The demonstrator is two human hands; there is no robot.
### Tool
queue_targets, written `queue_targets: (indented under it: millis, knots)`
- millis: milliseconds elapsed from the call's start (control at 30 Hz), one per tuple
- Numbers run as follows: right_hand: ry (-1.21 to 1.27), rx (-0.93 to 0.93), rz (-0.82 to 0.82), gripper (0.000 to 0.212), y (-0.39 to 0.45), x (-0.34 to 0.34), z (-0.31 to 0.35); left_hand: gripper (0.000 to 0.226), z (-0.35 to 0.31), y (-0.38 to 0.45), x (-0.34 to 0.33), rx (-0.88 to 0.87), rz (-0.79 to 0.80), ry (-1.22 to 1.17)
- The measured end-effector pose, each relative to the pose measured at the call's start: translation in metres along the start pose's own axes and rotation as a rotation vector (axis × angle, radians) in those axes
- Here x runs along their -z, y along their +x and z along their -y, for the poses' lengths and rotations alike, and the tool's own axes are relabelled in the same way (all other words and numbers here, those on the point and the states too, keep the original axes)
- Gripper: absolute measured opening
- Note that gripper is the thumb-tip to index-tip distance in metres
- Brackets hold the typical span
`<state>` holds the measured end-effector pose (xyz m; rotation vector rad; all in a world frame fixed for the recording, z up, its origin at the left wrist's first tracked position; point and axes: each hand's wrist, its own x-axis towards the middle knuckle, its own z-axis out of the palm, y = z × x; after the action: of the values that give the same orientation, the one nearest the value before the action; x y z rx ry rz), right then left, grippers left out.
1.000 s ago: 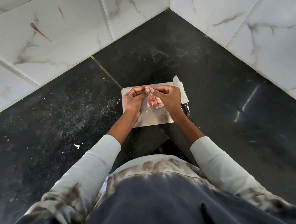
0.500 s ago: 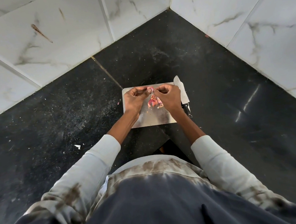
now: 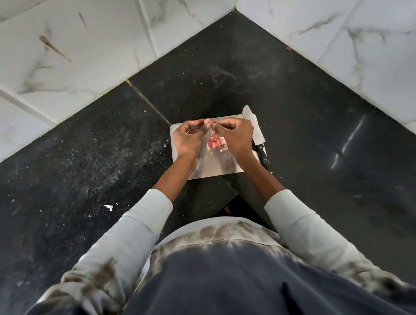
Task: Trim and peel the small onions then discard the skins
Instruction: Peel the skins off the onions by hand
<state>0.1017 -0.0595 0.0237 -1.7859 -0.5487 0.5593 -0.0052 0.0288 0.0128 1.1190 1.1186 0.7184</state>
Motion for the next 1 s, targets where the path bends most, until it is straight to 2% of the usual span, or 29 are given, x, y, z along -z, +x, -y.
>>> queue_targets:
  millis: [267,600,733,833,1000]
  knots:
    - [-0.101,-0.02,0.042,0.021,0.009,-0.001,-0.001,0.028,-0.003,0.006,0.006,-0.039,0.077,0.055]
    - [-0.085,-0.075,0.175,0.027,0.018,0.008,-0.006,0.032,0.0,0.014,0.016,0.033,0.178,-0.005]
    - [-0.098,-0.067,0.169,0.025,0.017,0.008,-0.005,0.032,0.0,0.012,0.015,0.043,0.173,-0.005]
    - [-0.073,-0.031,0.167,0.015,0.014,0.007,-0.004,0.028,-0.002,0.011,0.014,0.015,0.152,0.051]
    - [-0.069,0.013,0.115,0.024,0.012,0.003,-0.004,0.028,-0.002,0.009,0.013,-0.053,0.148,0.133]
